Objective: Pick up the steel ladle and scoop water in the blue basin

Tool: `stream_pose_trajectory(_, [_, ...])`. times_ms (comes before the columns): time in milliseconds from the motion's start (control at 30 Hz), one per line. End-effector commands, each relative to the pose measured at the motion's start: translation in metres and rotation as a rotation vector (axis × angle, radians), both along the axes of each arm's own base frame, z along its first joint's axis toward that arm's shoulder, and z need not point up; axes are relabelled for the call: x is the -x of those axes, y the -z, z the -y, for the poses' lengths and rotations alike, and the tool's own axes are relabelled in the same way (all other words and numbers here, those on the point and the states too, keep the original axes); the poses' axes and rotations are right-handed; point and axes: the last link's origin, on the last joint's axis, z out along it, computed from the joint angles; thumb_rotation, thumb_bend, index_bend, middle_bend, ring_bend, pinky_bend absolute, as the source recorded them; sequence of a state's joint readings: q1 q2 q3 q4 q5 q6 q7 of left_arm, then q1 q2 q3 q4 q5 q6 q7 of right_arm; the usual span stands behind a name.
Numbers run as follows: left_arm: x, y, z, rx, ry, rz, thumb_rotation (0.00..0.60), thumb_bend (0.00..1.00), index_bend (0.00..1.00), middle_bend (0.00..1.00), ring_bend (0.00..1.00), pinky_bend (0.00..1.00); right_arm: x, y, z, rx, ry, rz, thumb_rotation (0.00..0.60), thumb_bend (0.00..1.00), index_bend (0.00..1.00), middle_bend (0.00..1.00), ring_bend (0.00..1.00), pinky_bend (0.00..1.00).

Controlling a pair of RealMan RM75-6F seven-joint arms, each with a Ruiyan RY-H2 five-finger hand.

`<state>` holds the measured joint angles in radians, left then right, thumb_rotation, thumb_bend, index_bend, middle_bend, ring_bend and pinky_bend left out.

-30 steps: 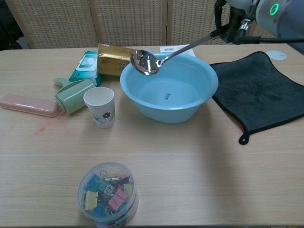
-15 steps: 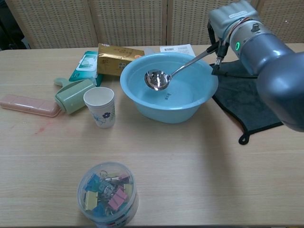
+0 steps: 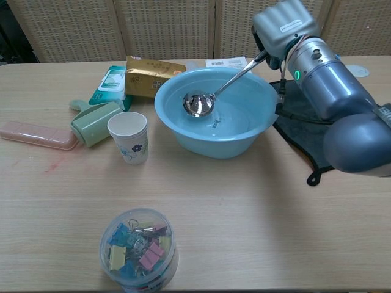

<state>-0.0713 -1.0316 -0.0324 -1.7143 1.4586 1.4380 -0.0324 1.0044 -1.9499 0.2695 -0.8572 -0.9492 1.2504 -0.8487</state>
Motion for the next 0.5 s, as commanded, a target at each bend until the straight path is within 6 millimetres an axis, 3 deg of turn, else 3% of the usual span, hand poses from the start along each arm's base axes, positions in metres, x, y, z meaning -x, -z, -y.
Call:
stream_pose_trajectory(33, [0.0, 0.001, 0.0, 0.001, 0.0, -0.002, 0.6, 0.0, 0.0, 0.0, 0.0, 0.0, 0.006, 0.005, 0.0, -0.01, -0.035, -0.049, 0.6, 1.0, 0.81, 0.97, 0.88, 1.0])
stream_pose_trajectory(500, [-0.001, 0.003, 0.0, 0.001, 0.006, -0.009, 0.6, 0.0, 0.0, 0.0, 0.0, 0.0, 0.036, 0.011, -0.001, -0.04, -0.08, -0.232, 0.6, 1.0, 0.81, 0.97, 0.88, 1.0])
